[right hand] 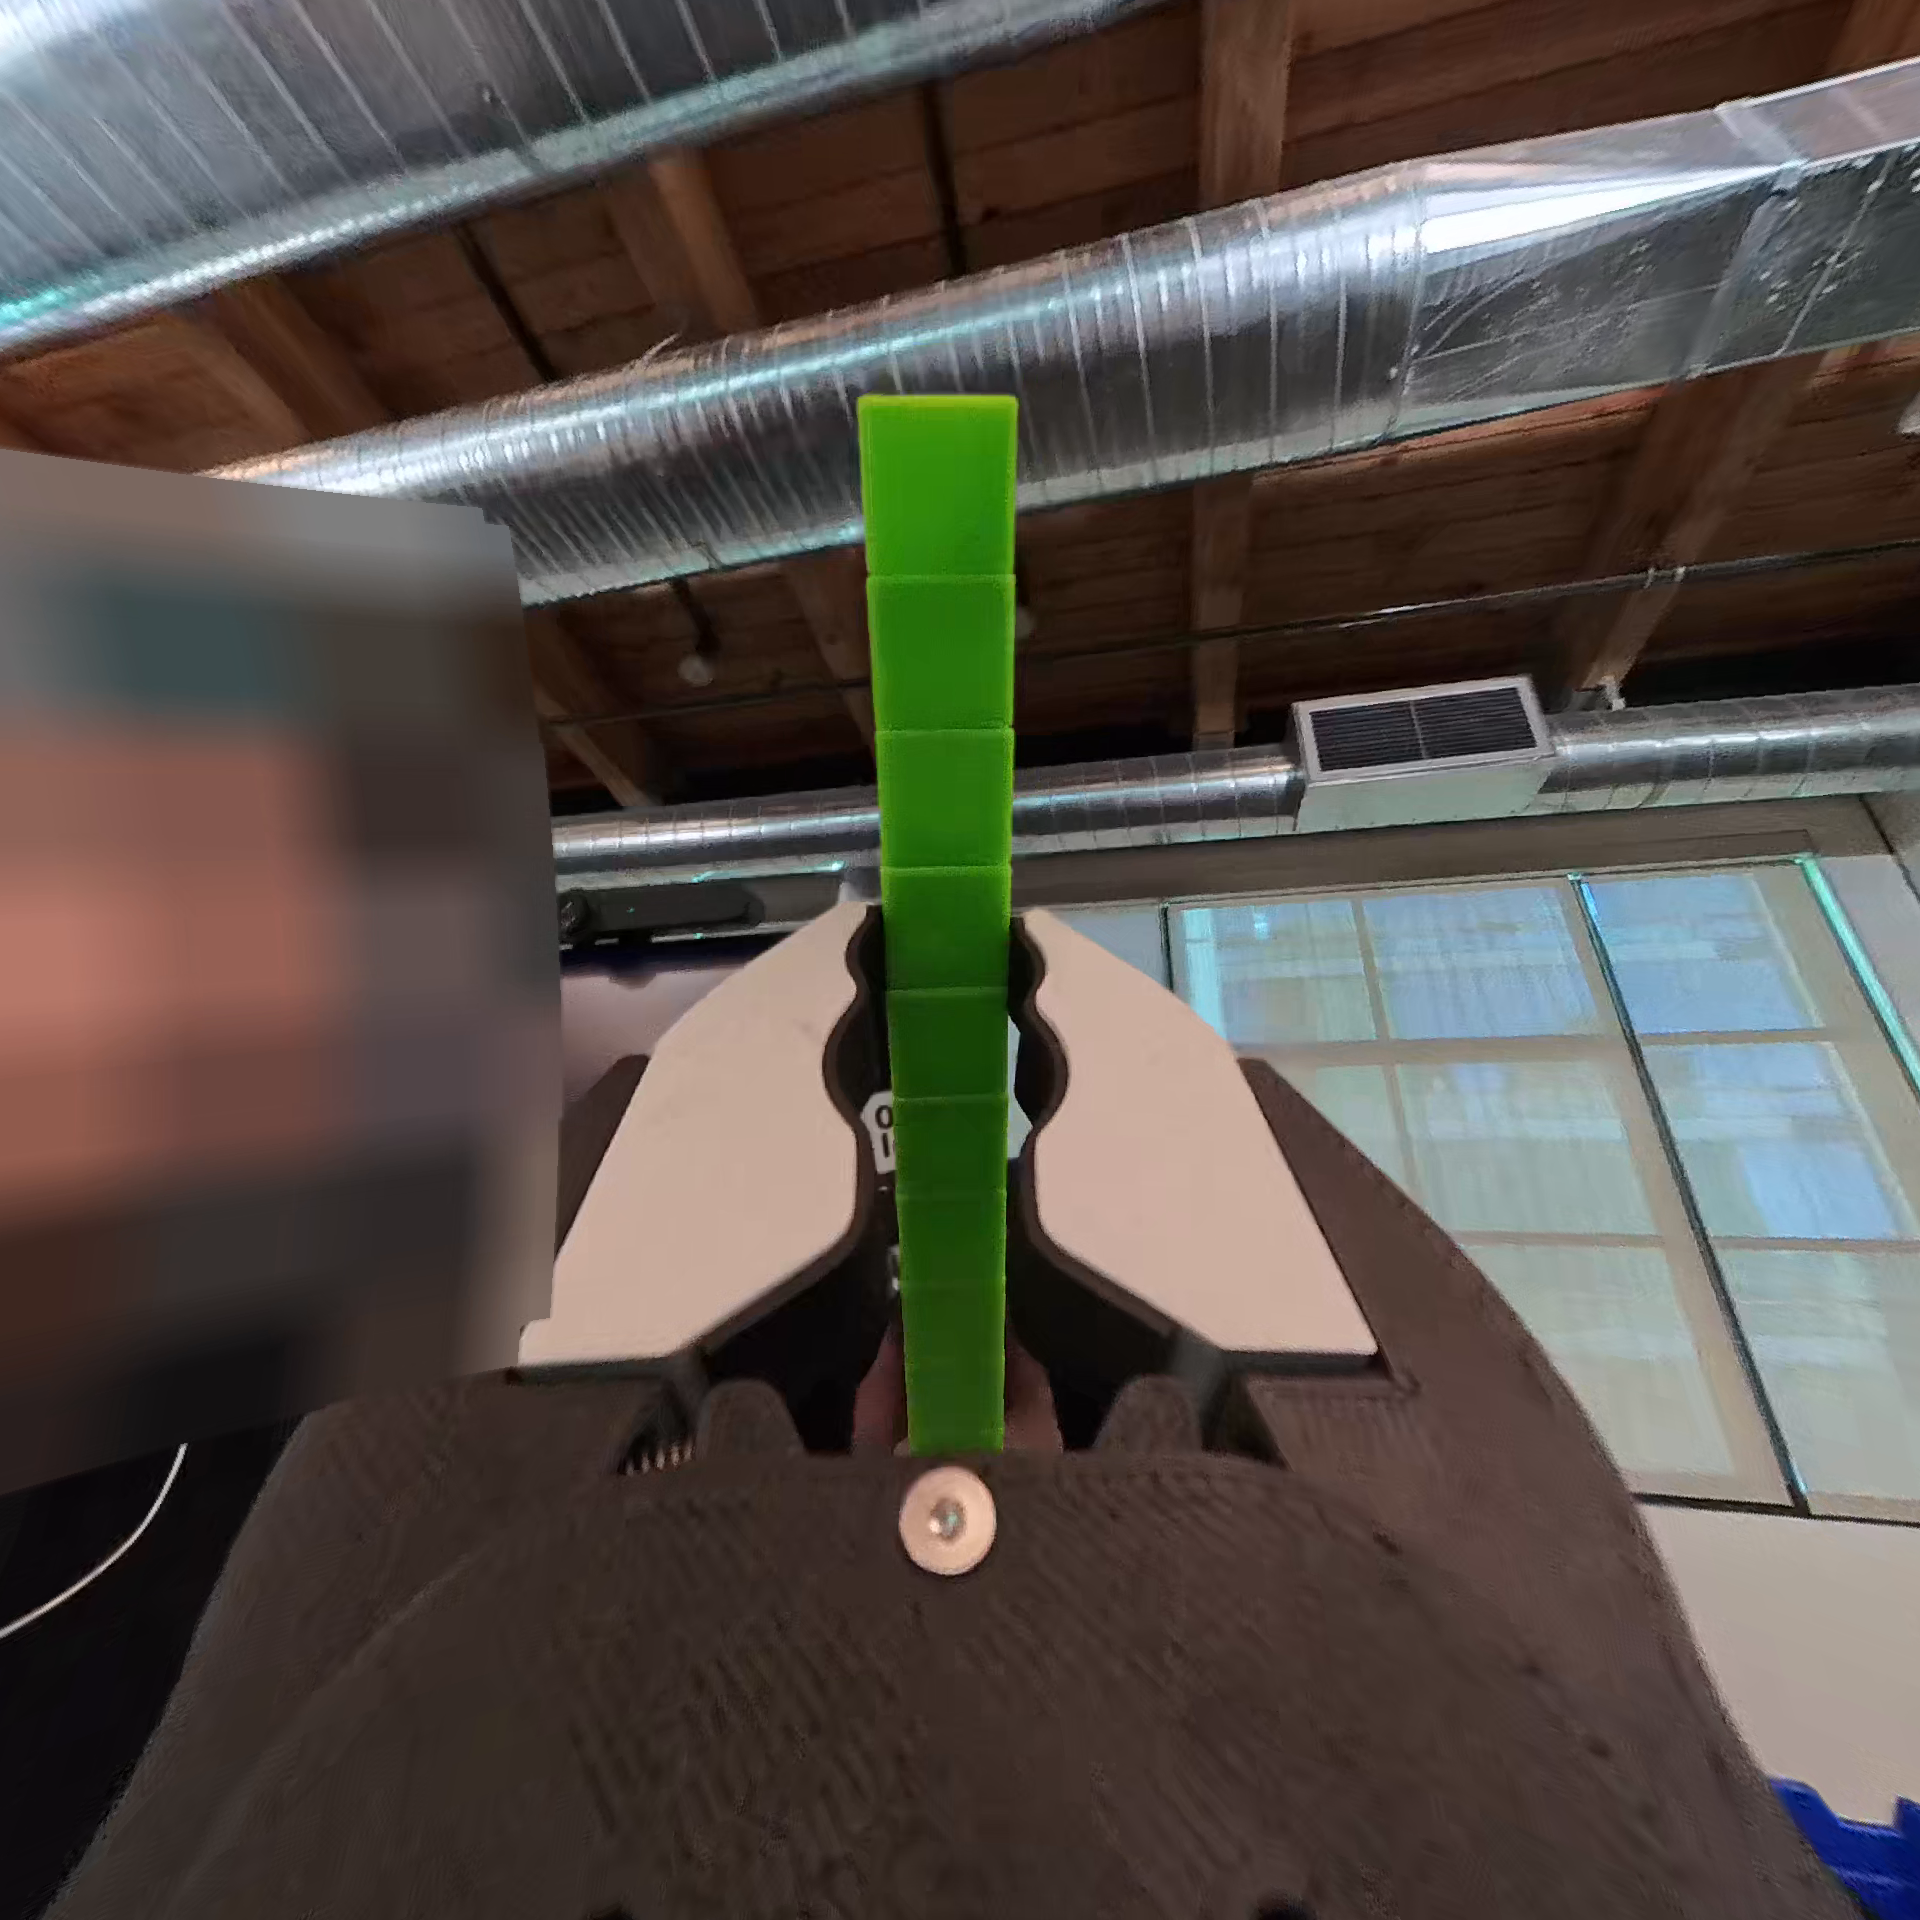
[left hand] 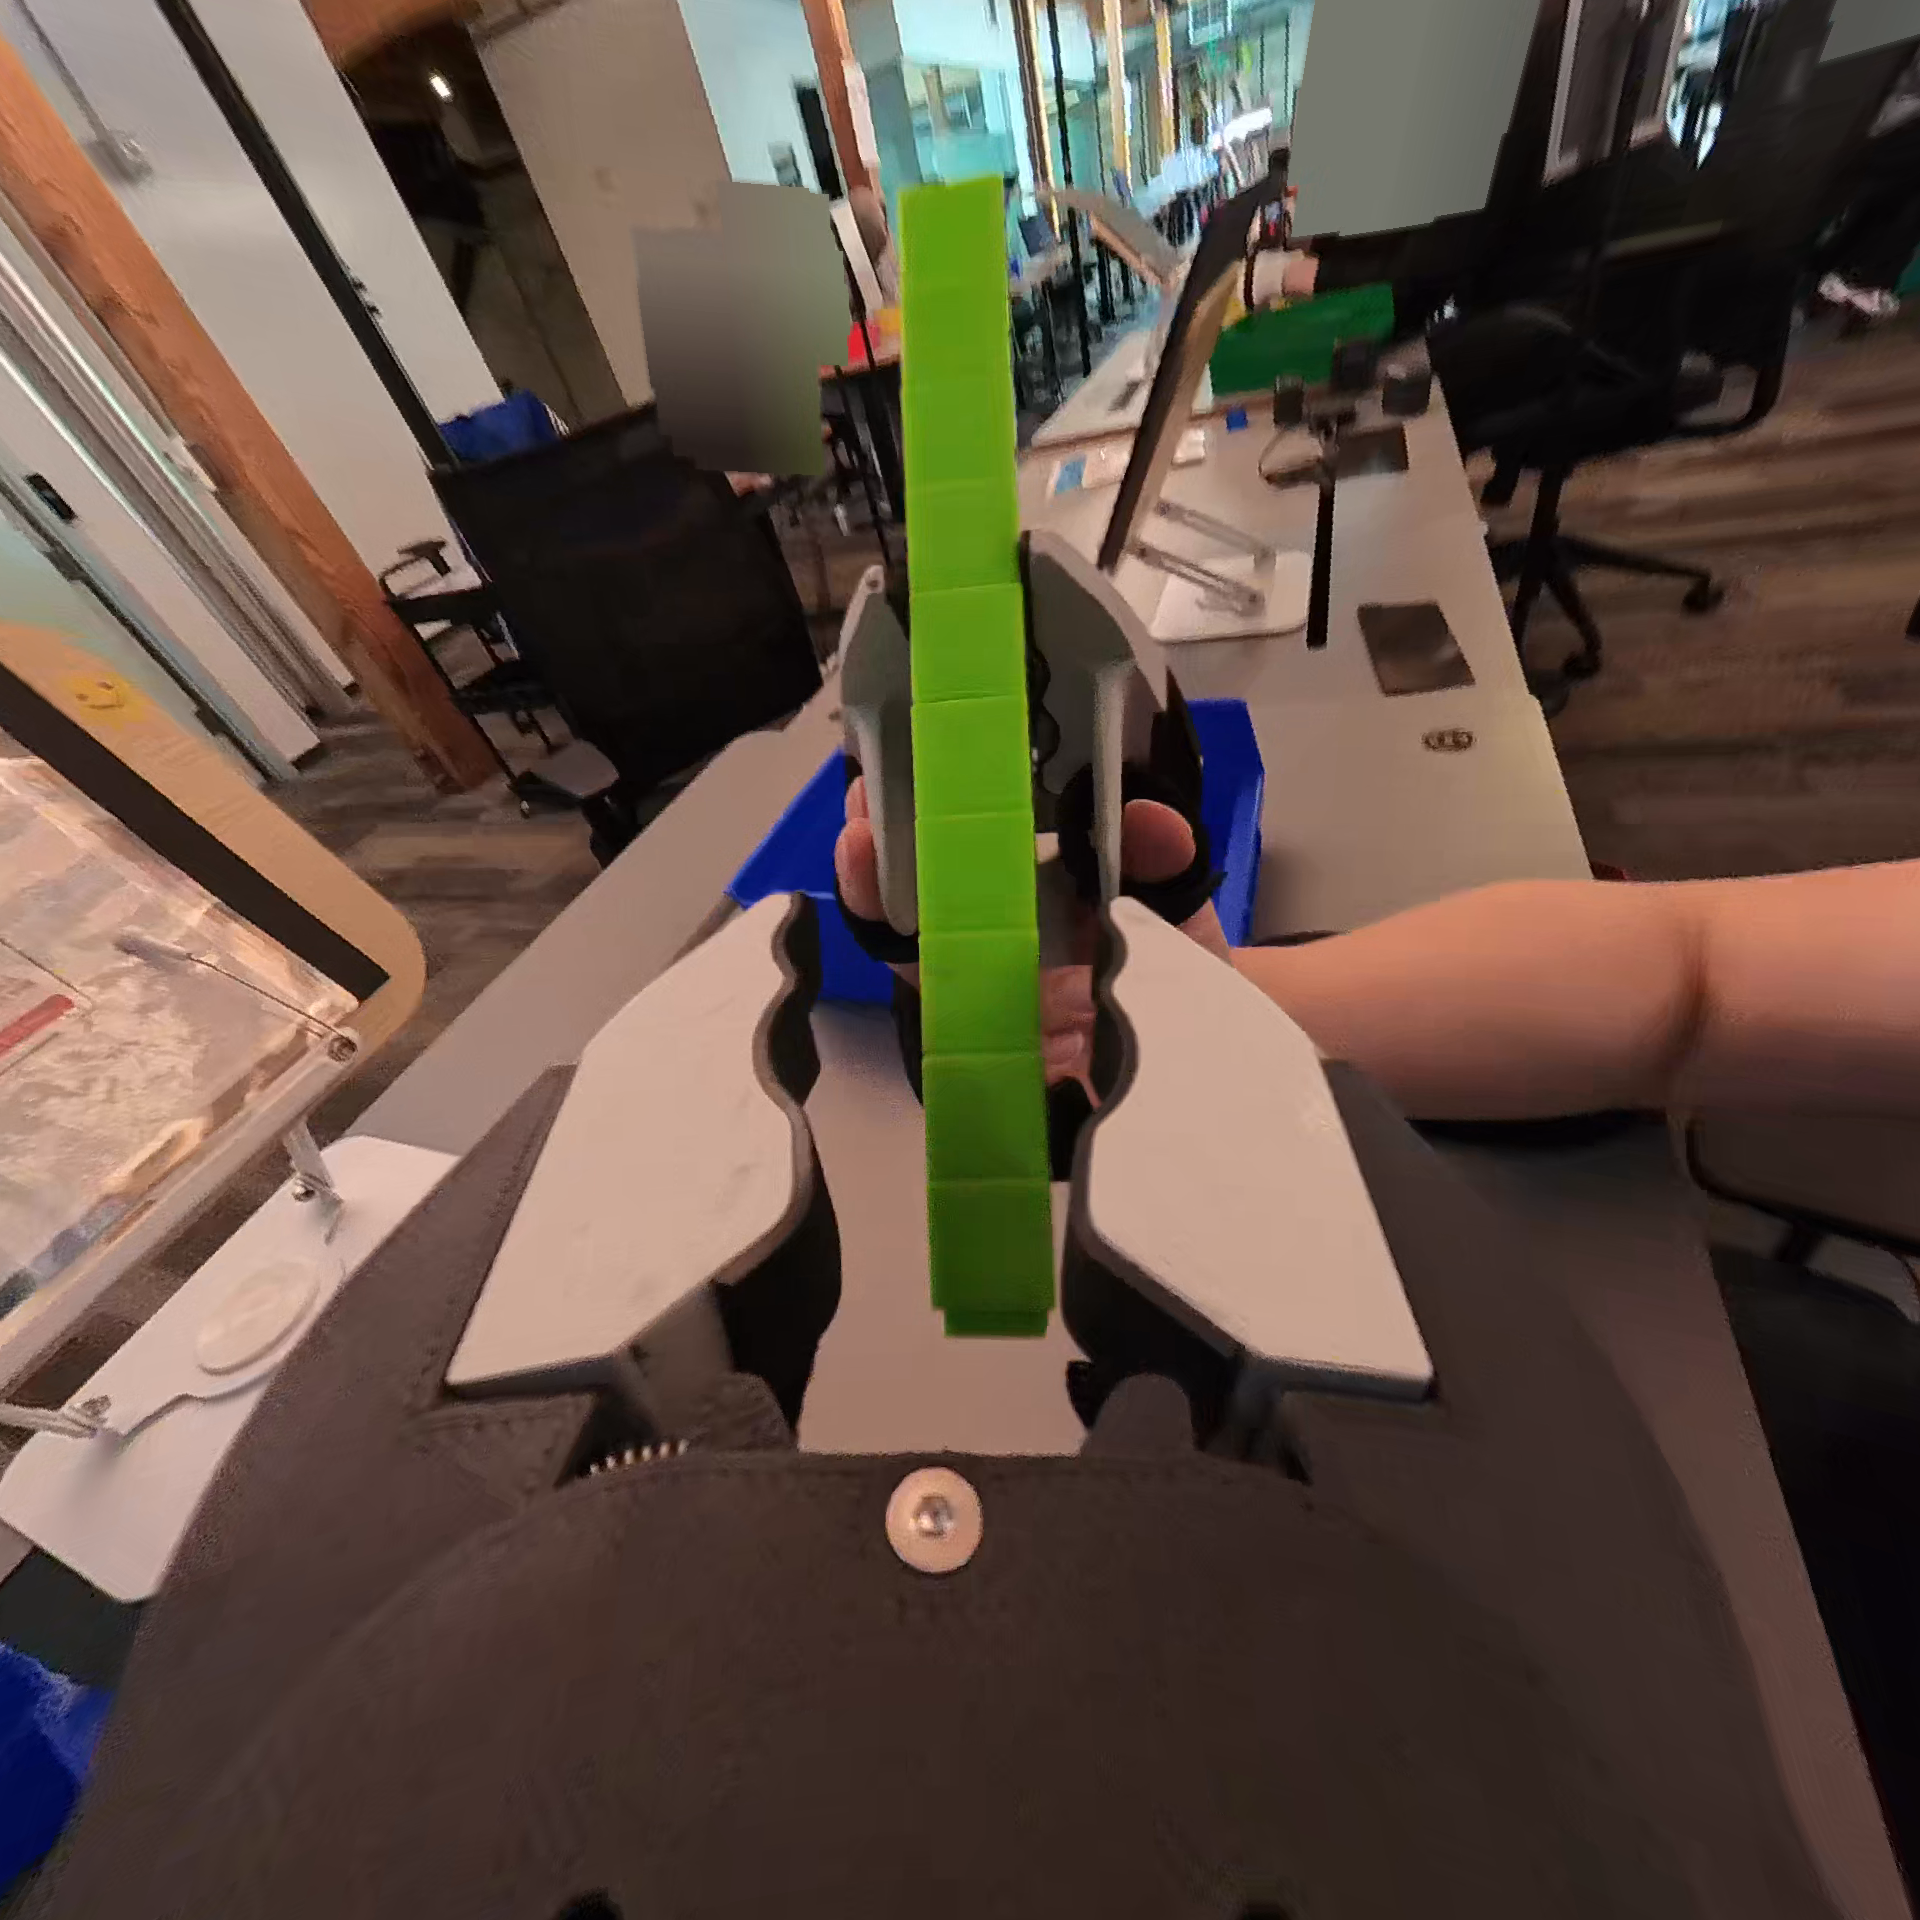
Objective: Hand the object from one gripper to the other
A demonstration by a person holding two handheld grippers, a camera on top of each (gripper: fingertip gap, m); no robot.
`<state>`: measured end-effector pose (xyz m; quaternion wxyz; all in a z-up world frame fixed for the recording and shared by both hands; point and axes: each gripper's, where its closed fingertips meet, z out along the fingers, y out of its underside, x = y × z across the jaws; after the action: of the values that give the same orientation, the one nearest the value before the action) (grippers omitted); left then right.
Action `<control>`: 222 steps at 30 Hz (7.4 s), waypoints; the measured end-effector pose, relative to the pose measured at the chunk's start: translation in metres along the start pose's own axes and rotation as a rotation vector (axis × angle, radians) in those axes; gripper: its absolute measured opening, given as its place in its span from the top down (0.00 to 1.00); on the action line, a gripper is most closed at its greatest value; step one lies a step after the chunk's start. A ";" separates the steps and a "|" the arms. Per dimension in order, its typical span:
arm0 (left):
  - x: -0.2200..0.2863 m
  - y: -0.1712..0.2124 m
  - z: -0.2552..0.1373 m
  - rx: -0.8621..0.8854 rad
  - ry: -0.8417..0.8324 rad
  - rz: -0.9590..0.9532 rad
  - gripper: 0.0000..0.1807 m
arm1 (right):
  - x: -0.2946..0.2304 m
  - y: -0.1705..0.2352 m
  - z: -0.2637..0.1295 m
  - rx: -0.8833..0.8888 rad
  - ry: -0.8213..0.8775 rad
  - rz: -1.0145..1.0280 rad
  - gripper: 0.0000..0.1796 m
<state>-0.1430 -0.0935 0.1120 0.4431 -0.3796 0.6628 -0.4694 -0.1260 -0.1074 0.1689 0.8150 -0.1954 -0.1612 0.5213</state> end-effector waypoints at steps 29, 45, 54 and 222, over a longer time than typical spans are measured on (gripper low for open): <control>-0.034 0.061 -0.077 -0.362 0.128 0.232 0.88 | 0.025 0.038 -0.060 -1.056 0.105 -0.315 0.66; -0.021 0.063 -0.071 -0.377 0.183 0.234 0.88 | 0.012 0.061 -0.049 -1.115 0.045 -0.239 0.84; -0.019 0.060 -0.071 -0.356 0.201 0.217 0.88 | 0.011 0.063 -0.046 -1.122 0.029 -0.264 0.87; -0.128 0.040 -0.026 -0.106 -0.569 0.164 0.62 | 0.090 -0.187 -0.388 -1.809 1.917 -0.177 0.80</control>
<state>-0.1301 0.0426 0.1074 0.6269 -0.4638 0.5641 -0.2713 0.2389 -0.1552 -0.0731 0.2193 -0.9450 0.1747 -0.1682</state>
